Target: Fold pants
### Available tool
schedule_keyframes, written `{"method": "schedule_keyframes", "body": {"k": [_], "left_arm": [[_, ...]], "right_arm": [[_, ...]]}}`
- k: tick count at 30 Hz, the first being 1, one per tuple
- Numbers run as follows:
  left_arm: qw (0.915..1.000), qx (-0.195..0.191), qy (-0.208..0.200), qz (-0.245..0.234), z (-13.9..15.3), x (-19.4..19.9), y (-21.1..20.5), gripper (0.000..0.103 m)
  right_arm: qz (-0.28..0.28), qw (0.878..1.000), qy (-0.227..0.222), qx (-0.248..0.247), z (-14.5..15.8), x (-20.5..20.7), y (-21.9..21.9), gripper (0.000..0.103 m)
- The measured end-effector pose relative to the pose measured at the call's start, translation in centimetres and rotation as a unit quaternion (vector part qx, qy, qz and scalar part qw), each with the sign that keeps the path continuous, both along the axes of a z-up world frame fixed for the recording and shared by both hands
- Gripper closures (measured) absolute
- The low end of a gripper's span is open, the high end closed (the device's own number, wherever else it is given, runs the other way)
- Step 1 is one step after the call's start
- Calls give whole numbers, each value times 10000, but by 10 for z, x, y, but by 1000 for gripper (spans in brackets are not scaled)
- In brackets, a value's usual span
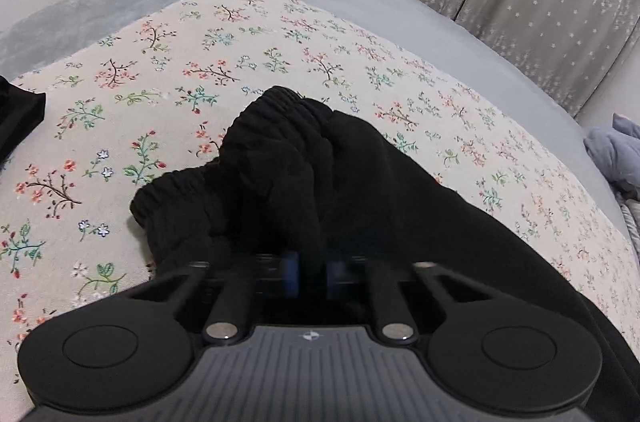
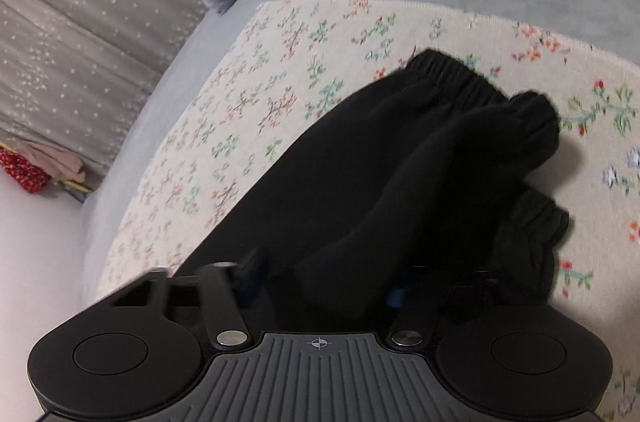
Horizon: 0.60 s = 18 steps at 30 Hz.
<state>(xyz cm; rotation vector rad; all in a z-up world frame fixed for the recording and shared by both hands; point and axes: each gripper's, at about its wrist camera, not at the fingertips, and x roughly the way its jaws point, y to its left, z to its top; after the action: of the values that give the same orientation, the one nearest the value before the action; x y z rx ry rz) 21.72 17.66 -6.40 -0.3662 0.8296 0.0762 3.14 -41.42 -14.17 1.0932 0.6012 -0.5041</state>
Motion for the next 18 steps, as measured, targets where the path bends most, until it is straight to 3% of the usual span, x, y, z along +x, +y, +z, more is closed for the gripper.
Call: {"method": "schedule_keyframes", "body": {"k": [1,3,6,10,15,18], "left_arm": [[10000,80,-7,-18,-1,0,-1,77],[9999,150,-62,-21,-2,0,-2,78],[9998,-10,-174,88,4,-4,3,78],[9993,-179,-288,142,14,-8,13,79],[9985,-400,-329,181,20,-9,23,79],[9976,-482,-483,154,30,-12,26,79]], "right_arm": [[-29,10000,-60,0,-3,-3,-2,89],[-78,9997,-199,134,-11,-9,-6,95],[-84,9995,-284,123,-9,-11,-6,96],[67,9988,-327,-357,8,-9,2,98],[54,9980,-469,-417,12,-10,2,99],[120,9948,-655,-765,26,-13,7,99]]}}
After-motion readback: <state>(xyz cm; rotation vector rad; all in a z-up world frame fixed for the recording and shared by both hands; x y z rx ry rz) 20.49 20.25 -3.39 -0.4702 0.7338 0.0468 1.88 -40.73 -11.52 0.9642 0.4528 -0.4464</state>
